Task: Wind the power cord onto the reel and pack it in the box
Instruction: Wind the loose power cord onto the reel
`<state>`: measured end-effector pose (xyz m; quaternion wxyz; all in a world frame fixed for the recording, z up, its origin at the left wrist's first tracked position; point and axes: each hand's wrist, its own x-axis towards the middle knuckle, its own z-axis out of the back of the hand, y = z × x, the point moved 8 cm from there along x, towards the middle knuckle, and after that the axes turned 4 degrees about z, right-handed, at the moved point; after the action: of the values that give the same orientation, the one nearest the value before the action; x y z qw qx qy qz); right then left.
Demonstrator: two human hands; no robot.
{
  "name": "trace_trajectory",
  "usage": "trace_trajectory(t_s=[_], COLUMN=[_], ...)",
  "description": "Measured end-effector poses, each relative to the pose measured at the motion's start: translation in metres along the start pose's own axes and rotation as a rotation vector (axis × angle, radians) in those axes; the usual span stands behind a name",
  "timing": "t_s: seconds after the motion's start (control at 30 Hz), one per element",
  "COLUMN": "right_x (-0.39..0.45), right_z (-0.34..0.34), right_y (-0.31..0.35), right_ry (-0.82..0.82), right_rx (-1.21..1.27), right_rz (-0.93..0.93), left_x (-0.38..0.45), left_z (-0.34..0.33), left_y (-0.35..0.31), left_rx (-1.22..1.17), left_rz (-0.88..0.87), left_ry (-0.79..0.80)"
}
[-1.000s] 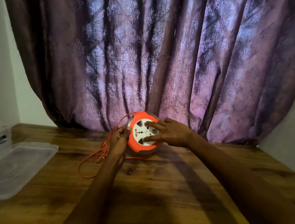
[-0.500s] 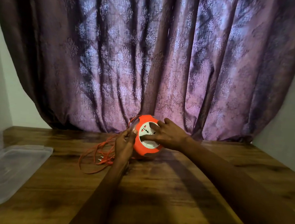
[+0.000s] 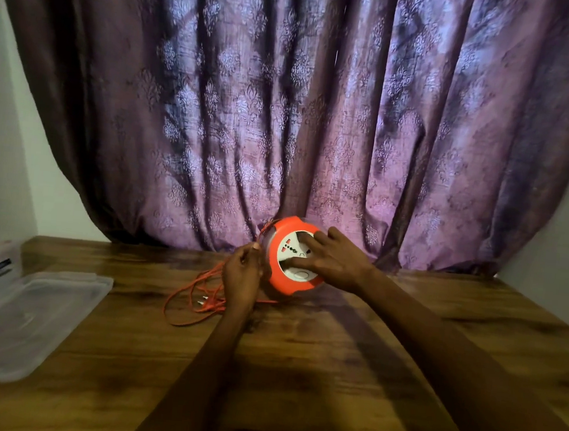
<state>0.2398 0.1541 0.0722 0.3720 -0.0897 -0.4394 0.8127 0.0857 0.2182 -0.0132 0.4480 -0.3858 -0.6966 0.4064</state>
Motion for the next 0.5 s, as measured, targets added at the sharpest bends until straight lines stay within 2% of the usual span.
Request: trace_trajectory(t_s=[0.07, 0.23, 0.3, 0.37, 0.43, 0.5], right_x=[-0.003, -0.014, -0.019, -0.025, -0.029, -0.031], right_z=[-0.005, -0.013, -0.011, -0.009, -0.012, -0.014], right_y=[-0.002, -0.021, -0.032, -0.044, -0.053, -0.058], right_ry=[0.000, 0.019, 0.008, -0.014, 0.010, 0.041], right_rx=[-0.007, -0.008, -0.007, 0.035, 0.089, 0.134], right_rz=[-0.023, -0.146, -0.214, -0.284, -0.342, -0.413], left_x=[0.006, 0.004, 0.008, 0.017, 0.024, 0.023], left_z=[0.013, 0.034, 0.040, 0.051, 0.069, 0.076], left_y=[-0.005, -0.021, -0.019, -0.013, -0.011, -0.016], left_rx=[0.056, 0.678, 0.884, 0.946, 0.846, 0.744], left_rz=[-0.057, -0.314, -0.345, -0.268, -0.151, -0.159], left_ry=[-0.044, -0.162, -0.147, -0.119, -0.158, -0.191])
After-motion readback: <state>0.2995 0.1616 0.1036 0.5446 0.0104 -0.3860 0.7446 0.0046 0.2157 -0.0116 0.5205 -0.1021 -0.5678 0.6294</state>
